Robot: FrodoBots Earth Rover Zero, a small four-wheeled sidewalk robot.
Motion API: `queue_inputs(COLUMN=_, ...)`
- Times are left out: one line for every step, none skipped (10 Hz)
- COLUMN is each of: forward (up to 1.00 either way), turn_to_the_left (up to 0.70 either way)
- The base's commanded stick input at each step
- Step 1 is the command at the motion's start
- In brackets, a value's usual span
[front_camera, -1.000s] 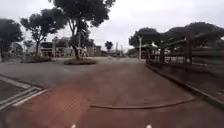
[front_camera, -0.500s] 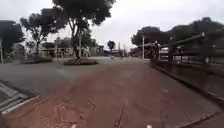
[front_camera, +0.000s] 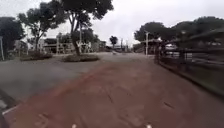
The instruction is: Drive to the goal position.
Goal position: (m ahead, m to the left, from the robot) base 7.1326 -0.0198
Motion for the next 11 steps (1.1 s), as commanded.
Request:
queue_inputs(forward=1.00, turn_to_the_left=0.00)
queue_inputs(forward=1.00, turn_to_the_left=0.00)
queue_inputs(forward=1.00, turn_to_the_left=0.00)
queue_inputs(forward=1.00, turn_to_the_left=0.00)
queue_inputs(forward=1.00, turn_to_the_left=0.00)
queue_inputs(forward=1.00, turn_to_the_left=0.00)
queue_inputs(forward=1.00, turn_to_the_left=0.00)
queue_inputs(forward=1.00, turn_to_the_left=0.00)
queue_inputs(forward=1.00, turn_to_the_left=0.00)
queue_inputs(forward=1.00, turn_to_the_left=0.00)
queue_inputs(forward=1.00, turn_to_the_left=0.00)
